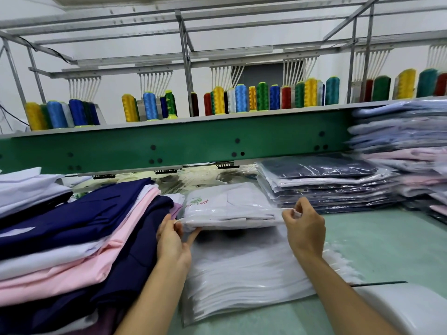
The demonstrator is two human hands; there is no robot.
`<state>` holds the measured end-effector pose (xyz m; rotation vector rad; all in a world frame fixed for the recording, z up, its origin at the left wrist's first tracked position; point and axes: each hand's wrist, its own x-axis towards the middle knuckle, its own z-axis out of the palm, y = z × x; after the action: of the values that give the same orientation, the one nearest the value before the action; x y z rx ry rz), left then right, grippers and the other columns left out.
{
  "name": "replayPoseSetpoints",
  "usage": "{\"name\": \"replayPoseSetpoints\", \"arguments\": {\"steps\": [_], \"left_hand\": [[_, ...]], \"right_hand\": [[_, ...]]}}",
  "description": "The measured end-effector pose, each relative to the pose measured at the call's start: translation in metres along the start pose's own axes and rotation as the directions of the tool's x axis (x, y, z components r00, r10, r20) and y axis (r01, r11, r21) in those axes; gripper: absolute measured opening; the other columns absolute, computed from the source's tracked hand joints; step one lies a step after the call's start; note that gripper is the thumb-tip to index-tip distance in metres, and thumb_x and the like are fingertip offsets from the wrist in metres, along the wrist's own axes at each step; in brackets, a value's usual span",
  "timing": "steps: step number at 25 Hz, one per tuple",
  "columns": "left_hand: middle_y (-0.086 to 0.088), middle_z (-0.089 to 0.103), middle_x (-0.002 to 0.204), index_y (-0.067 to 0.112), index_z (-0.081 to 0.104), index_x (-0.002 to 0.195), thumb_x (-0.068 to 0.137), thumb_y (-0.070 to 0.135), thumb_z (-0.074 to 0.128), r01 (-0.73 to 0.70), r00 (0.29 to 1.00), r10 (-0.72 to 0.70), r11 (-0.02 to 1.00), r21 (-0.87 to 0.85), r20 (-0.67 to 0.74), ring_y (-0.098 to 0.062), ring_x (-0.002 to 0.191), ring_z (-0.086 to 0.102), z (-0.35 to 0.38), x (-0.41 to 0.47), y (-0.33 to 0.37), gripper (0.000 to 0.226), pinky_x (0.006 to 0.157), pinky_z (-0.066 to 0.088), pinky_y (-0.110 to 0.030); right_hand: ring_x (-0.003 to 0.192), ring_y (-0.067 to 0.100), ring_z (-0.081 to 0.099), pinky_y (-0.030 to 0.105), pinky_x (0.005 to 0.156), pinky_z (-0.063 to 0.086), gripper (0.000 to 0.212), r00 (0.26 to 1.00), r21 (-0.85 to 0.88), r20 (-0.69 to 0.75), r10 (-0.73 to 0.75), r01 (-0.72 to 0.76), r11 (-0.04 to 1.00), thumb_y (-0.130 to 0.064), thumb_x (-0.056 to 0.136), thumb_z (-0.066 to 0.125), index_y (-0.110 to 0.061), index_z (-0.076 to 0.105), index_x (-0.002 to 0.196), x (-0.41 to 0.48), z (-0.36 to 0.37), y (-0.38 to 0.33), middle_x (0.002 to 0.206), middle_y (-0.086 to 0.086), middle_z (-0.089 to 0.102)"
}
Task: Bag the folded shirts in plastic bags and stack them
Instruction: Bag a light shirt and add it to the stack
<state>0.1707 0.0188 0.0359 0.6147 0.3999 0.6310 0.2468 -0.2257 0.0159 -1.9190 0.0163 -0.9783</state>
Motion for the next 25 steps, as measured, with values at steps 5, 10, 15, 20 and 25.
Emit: {"name": "replayPoseSetpoints", "arguments": {"steps": [5, 10, 15, 20, 25], "left_hand": [[-0.008, 0.063, 0.102, 0.012, 0.064, 0.109, 0.093, 0.036, 0.053, 0.030, 0.996, -0.048, 0.973, -0.227, -0.072, -0.025, 0.096, 0.061, 0.031, -0.016, -0.008, 0.031, 0.089, 0.056, -0.048], [-0.014, 0.067, 0.119, 0.016, 0.058, 0.126, 0.081, 0.047, 0.072, 0.261, 0.963, -0.266, 0.961, 0.093, 0.042, -0.037, 0.105, 0.065, 0.065, -0.038, -0.038, 0.056, 0.094, 0.051, -0.060], [-0.019, 0.067, 0.113, 0.013, 0.043, 0.128, 0.078, 0.010, 0.072, 0.160, 0.978, -0.115, 0.950, 0.268, -0.177, -0.037, 0.087, 0.070, 0.088, -0.034, -0.065, 0.058, 0.077, 0.058, -0.060], [-0.016, 0.055, 0.139, 0.012, 0.038, 0.147, 0.094, 0.002, 0.051, -0.036, 0.988, 0.108, 0.858, 0.512, -0.113, -0.034, 0.115, 0.061, 0.082, -0.018, -0.064, 0.056, 0.094, 0.051, -0.042], [-0.008, 0.057, 0.138, 0.019, 0.041, 0.149, 0.090, -0.003, 0.043, -0.189, 0.971, 0.238, 0.785, 0.591, -0.006, -0.034, 0.120, 0.058, 0.092, -0.015, -0.041, 0.063, 0.102, 0.048, -0.041]], "right_hand": [[0.058, 0.020, 0.065, 0.025, 0.045, 0.042, 0.029, 0.995, 0.223, 0.029, 0.094, -0.098, 0.970, -0.003, 0.086, 0.064, -0.014, 0.041, 0.072, 0.000, 0.003, -0.003, 0.058, 0.002, 0.058], [0.049, 0.007, 0.041, 0.020, 0.048, 0.036, 0.031, 0.998, 0.345, 0.054, 0.035, -0.051, 0.937, -0.004, 0.084, 0.064, -0.018, 0.039, 0.071, -0.008, 0.008, -0.020, 0.055, -0.004, 0.049], [0.050, 0.008, 0.037, 0.021, 0.047, 0.029, 0.033, 0.989, 0.422, 0.135, -0.067, 0.004, 0.906, -0.001, 0.086, 0.059, -0.021, 0.040, 0.068, -0.019, 0.016, -0.030, 0.053, -0.006, 0.042], [0.052, 0.008, 0.039, 0.031, 0.051, 0.037, 0.027, 0.967, 0.392, 0.240, -0.080, -0.022, 0.920, -0.008, 0.083, 0.062, -0.020, 0.045, 0.065, -0.021, 0.017, -0.032, 0.056, -0.004, 0.049], [0.062, 0.007, 0.049, 0.029, 0.057, 0.041, 0.013, 0.936, 0.408, 0.334, -0.114, -0.035, 0.912, -0.019, 0.080, 0.057, -0.024, 0.056, 0.068, -0.021, 0.016, -0.042, 0.064, -0.007, 0.058]]}}
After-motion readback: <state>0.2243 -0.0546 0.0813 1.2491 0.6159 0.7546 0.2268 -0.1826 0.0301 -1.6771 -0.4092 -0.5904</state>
